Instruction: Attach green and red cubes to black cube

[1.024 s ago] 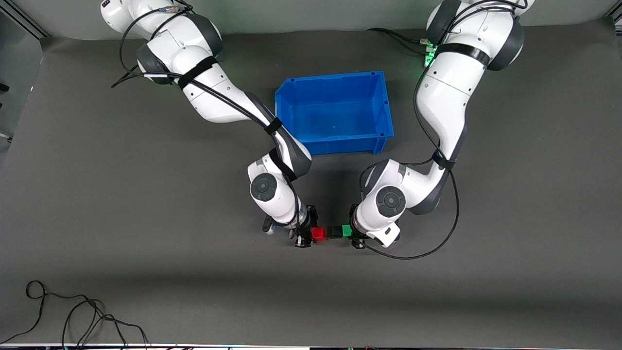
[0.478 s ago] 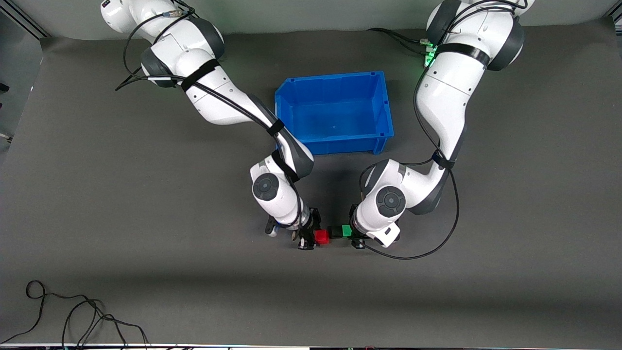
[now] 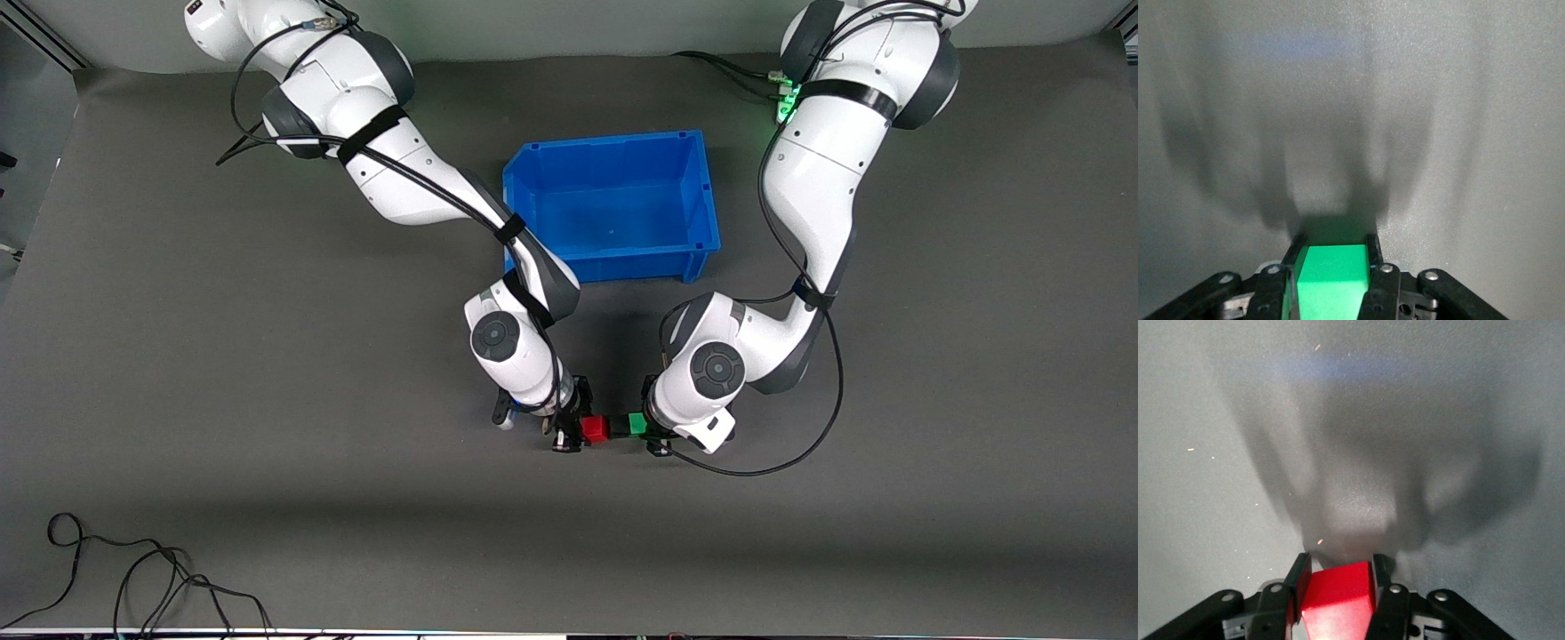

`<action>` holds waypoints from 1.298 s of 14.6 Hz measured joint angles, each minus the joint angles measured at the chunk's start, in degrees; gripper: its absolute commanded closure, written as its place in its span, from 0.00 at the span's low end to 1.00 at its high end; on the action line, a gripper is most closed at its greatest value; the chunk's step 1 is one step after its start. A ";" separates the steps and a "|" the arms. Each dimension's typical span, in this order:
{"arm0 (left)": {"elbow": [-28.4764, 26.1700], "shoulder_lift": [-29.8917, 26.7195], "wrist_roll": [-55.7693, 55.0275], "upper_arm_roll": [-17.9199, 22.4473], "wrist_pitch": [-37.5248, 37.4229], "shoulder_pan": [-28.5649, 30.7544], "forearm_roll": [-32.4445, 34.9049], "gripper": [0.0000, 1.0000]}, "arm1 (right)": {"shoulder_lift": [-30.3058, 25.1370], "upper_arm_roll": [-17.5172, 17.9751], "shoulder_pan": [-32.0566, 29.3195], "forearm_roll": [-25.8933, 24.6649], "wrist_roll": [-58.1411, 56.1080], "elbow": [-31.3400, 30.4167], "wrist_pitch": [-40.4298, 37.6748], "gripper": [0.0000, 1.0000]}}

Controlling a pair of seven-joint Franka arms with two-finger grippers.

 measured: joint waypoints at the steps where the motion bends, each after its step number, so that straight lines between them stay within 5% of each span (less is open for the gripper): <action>1: 0.05 0.00 -0.01 -0.03 0.00 -0.01 0.00 0.72 | 0.08 0.01 0.03 0.00 0.00 0.00 -0.17 0.00; 4: 0.37 0.00 -0.02 -0.05 0.00 -0.09 0.04 0.00 | 0.67 0.01 0.15 0.00 -0.01 -0.02 -0.48 0.00; 12: 1.54 -2.17 0.00 0.24 -4.12 0.23 4.47 0.00 | -1.51 -0.49 -0.11 0.00 -0.07 3.42 -9.44 0.00; 14: 1.74 -5.19 1.98 0.23 -10.34 0.69 9.85 0.00 | -5.33 -0.60 -1.23 0.00 -1.44 4.40 -15.88 0.00; 19: -2.53 -14.99 25.11 0.28 -18.42 5.12 9.64 0.00 | -18.55 -0.53 -7.11 0.30 -15.01 4.92 -37.67 0.00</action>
